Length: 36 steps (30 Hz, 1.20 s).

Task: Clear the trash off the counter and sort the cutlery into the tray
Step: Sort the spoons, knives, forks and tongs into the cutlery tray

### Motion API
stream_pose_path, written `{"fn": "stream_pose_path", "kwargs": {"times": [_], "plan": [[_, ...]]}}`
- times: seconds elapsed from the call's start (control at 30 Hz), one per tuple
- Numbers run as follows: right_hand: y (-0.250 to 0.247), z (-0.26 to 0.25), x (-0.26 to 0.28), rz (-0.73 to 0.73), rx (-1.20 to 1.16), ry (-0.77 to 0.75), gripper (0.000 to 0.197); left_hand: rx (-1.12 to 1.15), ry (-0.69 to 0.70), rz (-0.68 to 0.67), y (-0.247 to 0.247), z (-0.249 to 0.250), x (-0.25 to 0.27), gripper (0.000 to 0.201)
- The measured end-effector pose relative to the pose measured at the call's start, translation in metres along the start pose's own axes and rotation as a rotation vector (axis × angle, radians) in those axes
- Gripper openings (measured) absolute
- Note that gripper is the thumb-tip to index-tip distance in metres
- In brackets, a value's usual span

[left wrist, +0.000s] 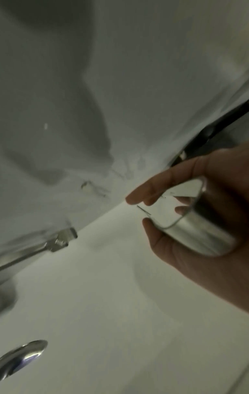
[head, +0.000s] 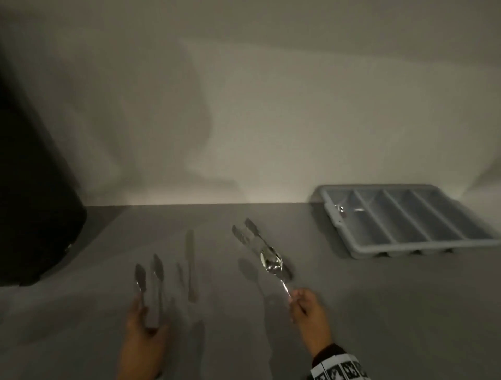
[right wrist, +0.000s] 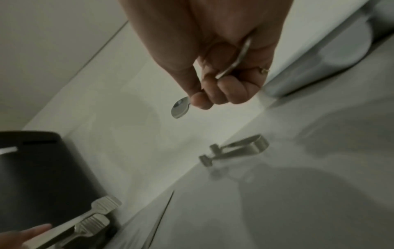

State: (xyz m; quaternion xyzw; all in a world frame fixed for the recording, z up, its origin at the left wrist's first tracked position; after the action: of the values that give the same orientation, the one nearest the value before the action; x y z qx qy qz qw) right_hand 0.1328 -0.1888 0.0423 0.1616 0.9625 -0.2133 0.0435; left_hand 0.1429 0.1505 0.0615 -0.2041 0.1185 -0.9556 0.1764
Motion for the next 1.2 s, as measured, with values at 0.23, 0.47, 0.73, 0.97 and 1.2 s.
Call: {"fn": "stream_pose_path", "kwargs": {"times": [0.23,0.47,0.73,0.97,1.2], "plan": [[-0.129,-0.015,0.007,0.354,-0.016,-0.068,0.017,0.164,0.231,-0.175,0.098,0.058,0.006,0.087],[-0.261,0.033,-0.008,0.467,0.096,0.011,0.011,0.187,0.261,-0.369,0.24,0.082,0.059,0.083],[-0.294,0.099,-0.138,0.023,0.194,-0.113,0.023,0.263,0.194,-0.208,0.379,0.101,0.113,0.086],[-0.236,0.11,-0.217,-0.406,0.367,-0.146,0.026,0.3,0.196,-0.047,0.417,0.12,0.169,0.085],[-0.205,0.115,-0.229,-0.557,0.377,-0.214,0.023,0.209,0.152,0.1,0.409,0.12,0.184,0.089]]}}
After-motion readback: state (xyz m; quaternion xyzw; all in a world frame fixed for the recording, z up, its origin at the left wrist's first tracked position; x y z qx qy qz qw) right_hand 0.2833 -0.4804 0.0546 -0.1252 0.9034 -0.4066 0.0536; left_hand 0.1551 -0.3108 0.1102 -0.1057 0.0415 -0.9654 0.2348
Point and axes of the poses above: each hand's wrist, its own x-axis away from the middle knuckle, its own y-axis out of the palm, z = x × y, the point moved 7 cm from there along -x, towards the middle knuckle, and after that the axes turned 15 degrees about -y, right-handed, at the moved point
